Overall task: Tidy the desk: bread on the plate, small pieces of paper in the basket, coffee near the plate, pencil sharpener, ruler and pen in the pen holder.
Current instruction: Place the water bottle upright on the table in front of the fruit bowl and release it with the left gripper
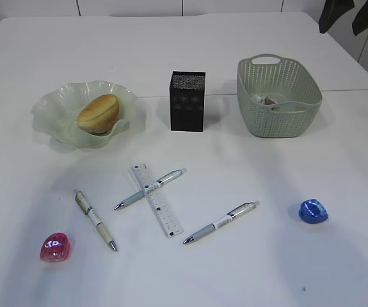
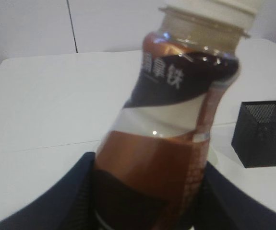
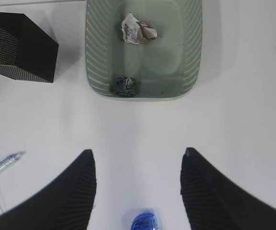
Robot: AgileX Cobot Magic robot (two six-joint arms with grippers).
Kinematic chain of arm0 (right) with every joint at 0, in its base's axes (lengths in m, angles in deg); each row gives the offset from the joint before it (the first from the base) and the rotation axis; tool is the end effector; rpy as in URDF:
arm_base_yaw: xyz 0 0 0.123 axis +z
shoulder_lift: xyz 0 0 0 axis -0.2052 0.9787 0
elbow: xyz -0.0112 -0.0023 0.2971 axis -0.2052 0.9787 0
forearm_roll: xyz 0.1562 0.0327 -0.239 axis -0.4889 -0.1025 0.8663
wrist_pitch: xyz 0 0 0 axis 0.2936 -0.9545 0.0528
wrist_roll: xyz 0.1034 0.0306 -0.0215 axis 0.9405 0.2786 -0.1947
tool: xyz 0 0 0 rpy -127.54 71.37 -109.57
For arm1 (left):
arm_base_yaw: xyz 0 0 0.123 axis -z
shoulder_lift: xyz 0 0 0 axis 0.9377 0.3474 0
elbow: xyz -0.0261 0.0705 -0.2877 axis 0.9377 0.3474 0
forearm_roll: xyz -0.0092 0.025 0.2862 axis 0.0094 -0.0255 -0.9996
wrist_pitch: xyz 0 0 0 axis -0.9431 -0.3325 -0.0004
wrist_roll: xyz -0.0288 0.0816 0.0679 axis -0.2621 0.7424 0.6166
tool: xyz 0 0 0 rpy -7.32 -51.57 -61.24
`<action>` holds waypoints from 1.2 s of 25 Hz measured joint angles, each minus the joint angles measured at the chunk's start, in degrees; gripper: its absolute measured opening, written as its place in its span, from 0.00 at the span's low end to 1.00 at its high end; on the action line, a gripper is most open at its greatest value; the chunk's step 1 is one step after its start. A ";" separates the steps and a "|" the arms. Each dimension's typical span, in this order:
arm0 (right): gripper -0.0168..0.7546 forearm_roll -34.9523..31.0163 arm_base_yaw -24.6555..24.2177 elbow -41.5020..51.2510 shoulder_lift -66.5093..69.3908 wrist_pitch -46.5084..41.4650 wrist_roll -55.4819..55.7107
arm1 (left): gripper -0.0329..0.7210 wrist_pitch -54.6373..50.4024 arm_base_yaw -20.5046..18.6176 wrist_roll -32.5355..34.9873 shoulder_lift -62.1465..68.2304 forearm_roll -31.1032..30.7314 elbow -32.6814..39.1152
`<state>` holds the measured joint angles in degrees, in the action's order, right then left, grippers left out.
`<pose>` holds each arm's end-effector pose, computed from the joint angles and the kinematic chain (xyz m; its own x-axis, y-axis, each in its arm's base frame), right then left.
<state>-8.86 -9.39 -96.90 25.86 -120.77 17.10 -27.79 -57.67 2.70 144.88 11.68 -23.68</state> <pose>0.4500 0.0244 0.3727 -0.8742 0.0687 -0.4806 0.0277 0.9954 0.0919 0.2594 -0.0457 0.2616 -0.1351 -0.0271 -0.9905 0.1189 0.9920 -0.0434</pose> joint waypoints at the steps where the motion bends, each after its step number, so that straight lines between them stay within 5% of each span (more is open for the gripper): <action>1: 0.60 0.00 0.00 0.00 0.00 0.00 0.00 | 0.54 2.82 0.00 -0.57 0.69 0.65 1.30; 16: 0.60 0.00 0.00 0.00 0.00 0.00 0.00 | 0.54 34.97 0.00 -22.20 26.83 -3.56 4.48; 30: 0.60 0.00 0.00 0.00 0.00 0.00 0.00 | 0.54 39.85 0.00 -24.59 44.53 -4.48 3.94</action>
<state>-8.86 -9.39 -96.90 25.86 -120.77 17.10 12.07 -57.67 -21.89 189.41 7.20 -19.74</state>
